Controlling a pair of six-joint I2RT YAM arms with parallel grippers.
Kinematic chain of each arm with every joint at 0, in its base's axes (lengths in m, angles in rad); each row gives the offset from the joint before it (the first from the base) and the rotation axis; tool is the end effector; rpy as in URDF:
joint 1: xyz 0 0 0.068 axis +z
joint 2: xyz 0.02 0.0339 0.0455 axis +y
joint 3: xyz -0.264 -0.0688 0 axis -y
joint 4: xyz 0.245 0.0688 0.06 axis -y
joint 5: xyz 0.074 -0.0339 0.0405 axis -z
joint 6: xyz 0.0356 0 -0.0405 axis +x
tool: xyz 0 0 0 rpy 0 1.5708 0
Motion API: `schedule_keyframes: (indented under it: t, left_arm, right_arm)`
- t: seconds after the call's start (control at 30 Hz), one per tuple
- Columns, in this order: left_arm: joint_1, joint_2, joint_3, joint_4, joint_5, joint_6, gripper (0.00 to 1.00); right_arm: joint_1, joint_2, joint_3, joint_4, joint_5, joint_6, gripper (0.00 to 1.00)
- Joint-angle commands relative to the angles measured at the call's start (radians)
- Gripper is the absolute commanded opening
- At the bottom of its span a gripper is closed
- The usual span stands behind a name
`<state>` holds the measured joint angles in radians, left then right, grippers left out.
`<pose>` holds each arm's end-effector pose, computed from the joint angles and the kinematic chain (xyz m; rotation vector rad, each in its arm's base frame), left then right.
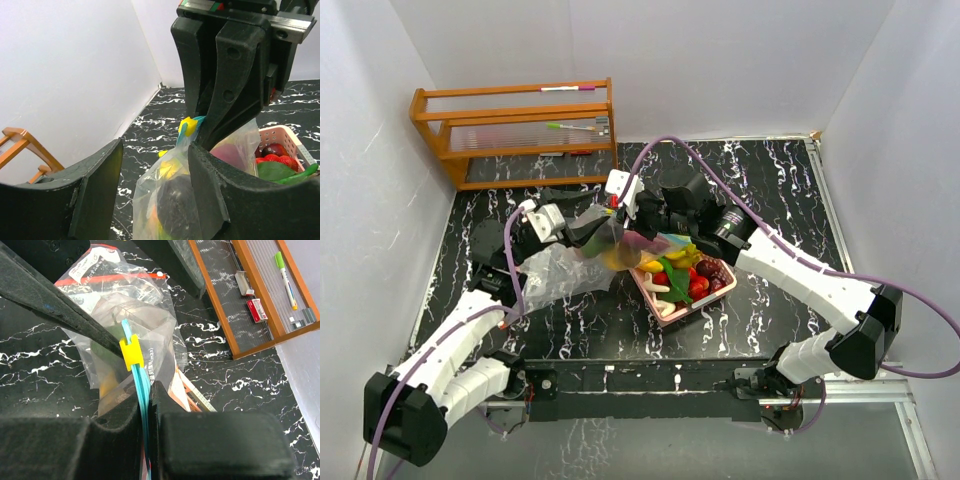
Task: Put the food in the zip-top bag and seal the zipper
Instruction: Zip the zipper food storage bag.
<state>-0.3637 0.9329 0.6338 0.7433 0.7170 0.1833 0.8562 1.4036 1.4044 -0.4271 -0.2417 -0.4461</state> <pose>0.1839 -0.0950 0.3541 0.9119 0.8699 -0.5591 0.2032 0.2472 0.3891 -1.3455 1.5059 0.5034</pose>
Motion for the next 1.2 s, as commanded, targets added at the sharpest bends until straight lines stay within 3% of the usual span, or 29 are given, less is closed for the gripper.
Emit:
schedule_keyframes:
  t: [0.0, 0.23, 0.53, 0.67, 0.77, 1.07, 1.17]
  left_arm:
    - [-0.003, 0.011, 0.045, 0.075, 0.069, -0.054, 0.51]
    - [-0.005, 0.048, 0.075, 0.078, 0.129, -0.097, 0.33]
    - [-0.018, 0.065, 0.098, 0.000, 0.183, -0.065, 0.25]
    - [-0.024, 0.073, 0.119, -0.068, 0.196, -0.033, 0.08]
    - [-0.028, 0.075, 0.122, -0.087, 0.194, -0.030, 0.01]
    - [-0.035, 0.074, 0.124, -0.133, 0.207, 0.007, 0.00]
    - [-0.036, 0.072, 0.124, -0.146, 0.205, 0.020, 0.09]
  right_arm:
    - [0.000, -0.037, 0.058, 0.026, -0.013, -0.010, 0.08]
    - [0.000, -0.043, 0.053, 0.022, -0.008, -0.013, 0.08]
    - [0.000, -0.037, 0.067, 0.014, -0.013, -0.019, 0.08]
    - [0.001, -0.037, 0.071, 0.011, -0.015, -0.020, 0.08]
    - [0.001, -0.038, 0.073, 0.010, -0.015, -0.022, 0.08]
    - [0.001, -0.038, 0.086, -0.002, -0.010, -0.031, 0.08]
    - [0.000, -0.037, 0.092, -0.008, -0.014, -0.032, 0.08]
